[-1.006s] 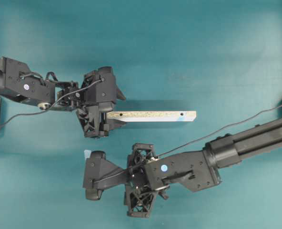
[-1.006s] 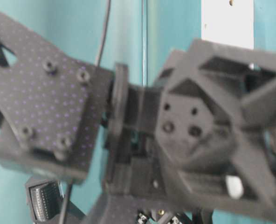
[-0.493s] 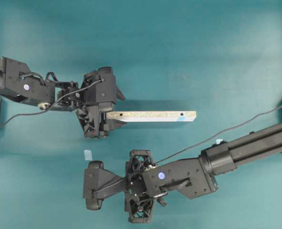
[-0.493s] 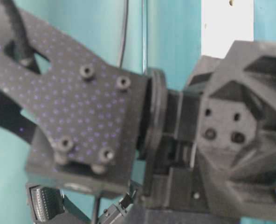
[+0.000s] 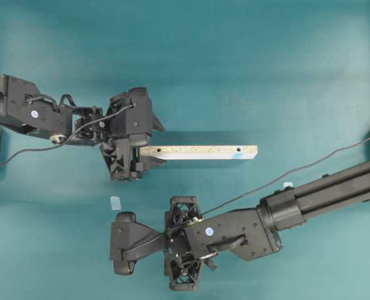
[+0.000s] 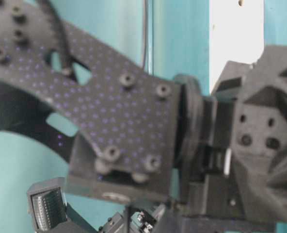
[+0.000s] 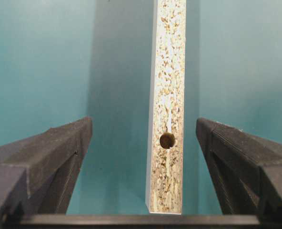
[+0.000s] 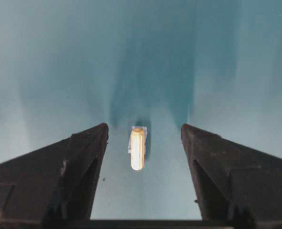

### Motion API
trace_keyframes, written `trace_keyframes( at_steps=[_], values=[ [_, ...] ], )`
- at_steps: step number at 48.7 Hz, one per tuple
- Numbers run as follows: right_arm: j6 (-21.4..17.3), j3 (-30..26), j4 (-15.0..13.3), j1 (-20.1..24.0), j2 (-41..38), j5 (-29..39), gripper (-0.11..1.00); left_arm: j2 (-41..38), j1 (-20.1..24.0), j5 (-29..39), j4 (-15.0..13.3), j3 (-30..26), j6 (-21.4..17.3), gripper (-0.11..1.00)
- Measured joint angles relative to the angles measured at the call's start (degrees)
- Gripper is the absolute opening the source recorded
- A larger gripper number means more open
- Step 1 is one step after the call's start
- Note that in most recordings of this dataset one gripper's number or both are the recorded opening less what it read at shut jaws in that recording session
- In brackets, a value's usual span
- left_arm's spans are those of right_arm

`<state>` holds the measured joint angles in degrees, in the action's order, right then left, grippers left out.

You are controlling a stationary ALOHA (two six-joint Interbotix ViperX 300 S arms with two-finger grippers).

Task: Insert the rod into the hole on the wooden board.
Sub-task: 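Lower the right gripper over the wooden peg and close on it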

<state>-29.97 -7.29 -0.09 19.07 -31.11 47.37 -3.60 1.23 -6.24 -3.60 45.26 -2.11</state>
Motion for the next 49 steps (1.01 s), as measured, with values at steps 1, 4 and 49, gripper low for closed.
trace_keyframes(
  at_steps=[1,4,49],
  values=[
    [-0.09,0.0,0.0,0.0,0.0,0.0,0.69,-0.09,0.0,0.0,-0.09,0.0,0.0,0.99],
    [-0.09,0.0,0.0,0.0,0.0,0.0,0.68,0.0,0.0,0.09,-0.09,0.0,0.0,0.99],
    [-0.18,0.0,-0.09,0.0,-0.53,-0.62,0.35,-0.09,0.0,0.0,-0.09,0.09,0.0,0.99]
  ],
)
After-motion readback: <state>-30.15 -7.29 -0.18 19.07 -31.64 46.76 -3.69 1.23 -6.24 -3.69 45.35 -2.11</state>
